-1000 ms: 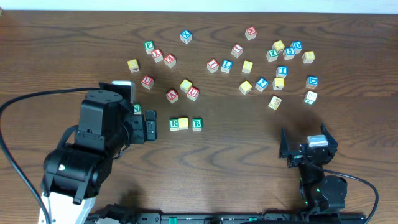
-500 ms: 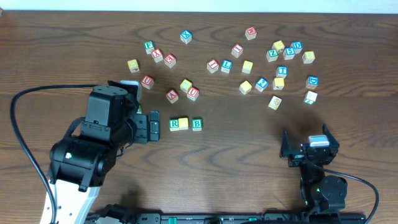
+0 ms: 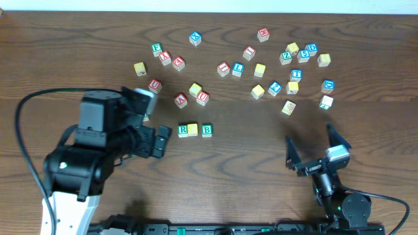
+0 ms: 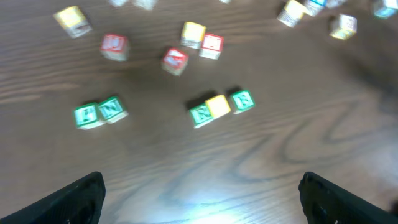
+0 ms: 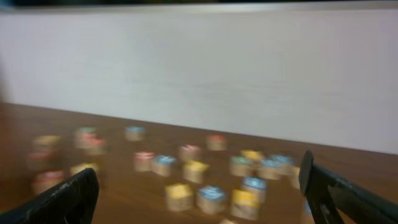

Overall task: Spell out ROBOT
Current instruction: 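Raise the left gripper and retract it toward the left side, then move the right gripper over the yellow O block in the pile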

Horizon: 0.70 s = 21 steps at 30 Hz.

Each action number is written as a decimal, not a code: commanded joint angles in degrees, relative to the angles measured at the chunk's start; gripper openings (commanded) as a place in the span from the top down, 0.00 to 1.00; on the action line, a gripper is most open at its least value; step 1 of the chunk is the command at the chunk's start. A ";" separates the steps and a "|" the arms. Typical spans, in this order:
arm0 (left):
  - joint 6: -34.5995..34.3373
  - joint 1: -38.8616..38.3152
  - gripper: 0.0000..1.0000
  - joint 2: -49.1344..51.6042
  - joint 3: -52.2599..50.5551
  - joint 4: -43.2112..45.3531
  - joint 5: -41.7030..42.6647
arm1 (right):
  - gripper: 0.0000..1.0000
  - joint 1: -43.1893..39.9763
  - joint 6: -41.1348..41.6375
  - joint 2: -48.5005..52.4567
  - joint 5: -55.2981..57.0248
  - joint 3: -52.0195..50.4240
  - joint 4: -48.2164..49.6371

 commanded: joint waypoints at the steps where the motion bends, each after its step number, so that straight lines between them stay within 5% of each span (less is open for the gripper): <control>1: 1.60 7.93 0.02 -2.99 0.50 -0.96 3.78 | 0.01 -0.35 6.29 0.83 -9.64 7.39 -6.34; 5: 3.82 12.13 0.02 -4.09 0.48 -1.88 9.70 | 0.01 -0.35 6.08 8.15 -9.68 18.32 -13.22; 8: 3.76 12.13 0.02 -4.07 0.48 -2.05 9.68 | 0.01 -0.35 5.18 20.17 -11.47 29.81 -17.70; 14: 3.76 12.13 0.02 -4.02 0.46 -2.05 9.68 | 0.01 -0.35 2.47 51.54 -22.53 57.79 -41.75; 21: 3.76 12.11 0.02 -3.76 0.46 -2.05 9.68 | 0.01 1.11 6.12 69.26 -21.97 63.78 -40.81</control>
